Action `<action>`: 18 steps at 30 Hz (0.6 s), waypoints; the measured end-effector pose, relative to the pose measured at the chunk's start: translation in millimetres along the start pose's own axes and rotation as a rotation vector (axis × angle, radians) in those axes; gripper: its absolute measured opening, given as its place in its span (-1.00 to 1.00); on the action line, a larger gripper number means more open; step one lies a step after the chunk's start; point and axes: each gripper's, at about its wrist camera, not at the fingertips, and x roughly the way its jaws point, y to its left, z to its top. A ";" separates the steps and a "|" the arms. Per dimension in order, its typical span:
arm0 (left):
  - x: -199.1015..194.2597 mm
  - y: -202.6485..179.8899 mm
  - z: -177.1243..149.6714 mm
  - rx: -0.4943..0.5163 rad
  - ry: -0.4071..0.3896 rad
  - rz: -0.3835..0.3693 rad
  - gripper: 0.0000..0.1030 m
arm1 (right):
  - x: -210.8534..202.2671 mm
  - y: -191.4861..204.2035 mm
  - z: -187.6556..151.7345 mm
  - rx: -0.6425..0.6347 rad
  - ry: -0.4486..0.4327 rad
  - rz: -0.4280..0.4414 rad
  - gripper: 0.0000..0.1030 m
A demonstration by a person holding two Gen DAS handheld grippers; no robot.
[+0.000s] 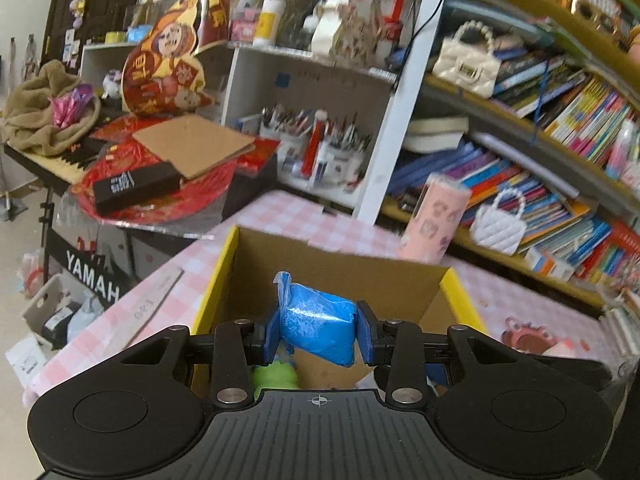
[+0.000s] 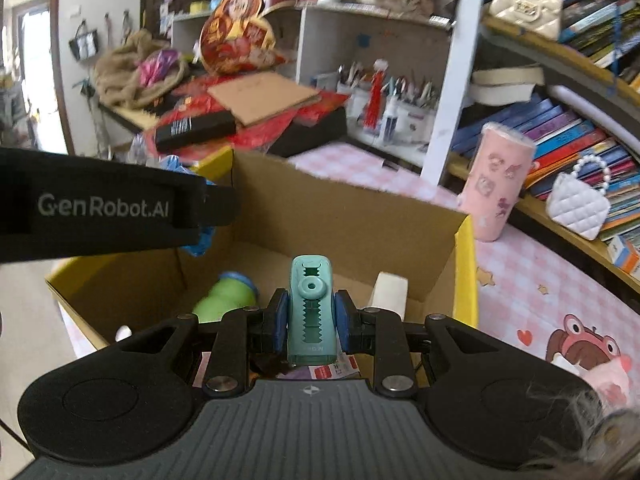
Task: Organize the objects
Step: 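Open both tools to drop the packet and stapler into the box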
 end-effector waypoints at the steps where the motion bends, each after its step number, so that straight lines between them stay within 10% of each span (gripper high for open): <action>1: 4.7 0.9 -1.3 0.000 0.012 0.006 -0.30 | 5.0 -1.2 -0.8 -0.004 0.013 0.002 -0.54; 14: 27.1 6.0 -12.4 -0.008 0.089 0.025 -0.20 | 17.6 -3.6 -4.8 -0.004 0.042 0.000 -0.37; 18: 4.5 2.0 -7.6 0.006 0.009 0.012 0.24 | -0.3 -6.8 -4.9 0.026 -0.015 -0.005 -0.25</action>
